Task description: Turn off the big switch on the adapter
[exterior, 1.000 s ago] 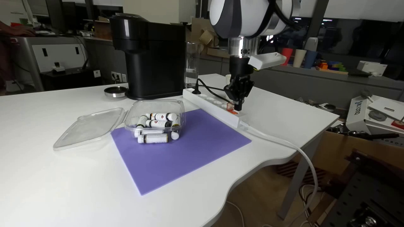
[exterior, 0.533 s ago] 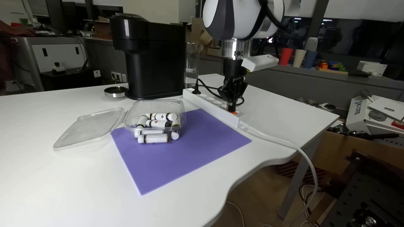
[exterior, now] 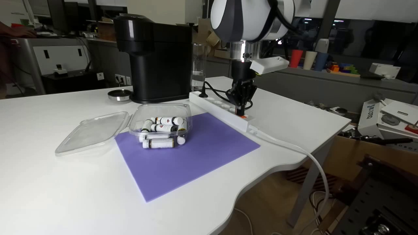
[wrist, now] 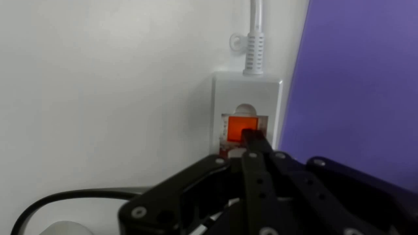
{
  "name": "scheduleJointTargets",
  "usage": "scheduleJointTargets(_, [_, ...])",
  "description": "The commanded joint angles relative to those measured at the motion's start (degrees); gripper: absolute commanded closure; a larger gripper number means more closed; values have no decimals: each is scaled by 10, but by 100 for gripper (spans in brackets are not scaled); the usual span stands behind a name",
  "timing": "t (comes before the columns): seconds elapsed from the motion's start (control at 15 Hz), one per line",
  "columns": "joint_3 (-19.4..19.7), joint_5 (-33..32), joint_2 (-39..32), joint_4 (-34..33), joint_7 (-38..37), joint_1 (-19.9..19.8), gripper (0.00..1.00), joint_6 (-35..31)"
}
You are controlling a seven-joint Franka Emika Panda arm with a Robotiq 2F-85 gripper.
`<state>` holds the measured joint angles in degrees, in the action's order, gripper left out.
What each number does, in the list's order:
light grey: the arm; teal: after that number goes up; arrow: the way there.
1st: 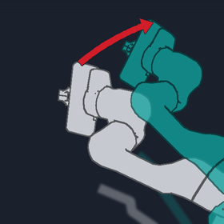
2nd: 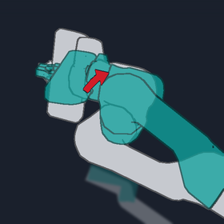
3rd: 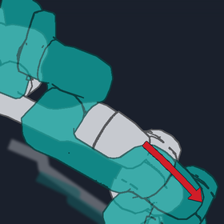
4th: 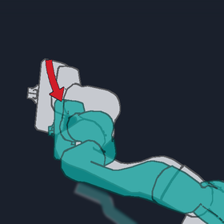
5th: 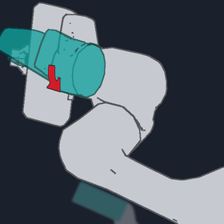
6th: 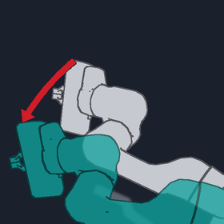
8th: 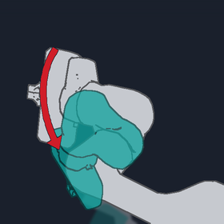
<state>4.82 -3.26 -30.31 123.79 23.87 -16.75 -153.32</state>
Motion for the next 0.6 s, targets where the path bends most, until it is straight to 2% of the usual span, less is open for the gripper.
scheduleJointTargets(0.0, [25,-20,-33,8,-58,21,100,-54])
scheduleJointTargets(0.2, [33,-10,-43,23,-92,27,100,-89])
scheduleJointTargets(0.27, [25,6,-46,28,-96,17,100,-87])
scheduleJointTargets(0.53, [-24,67,-32,28,-59,-32,100,-10])
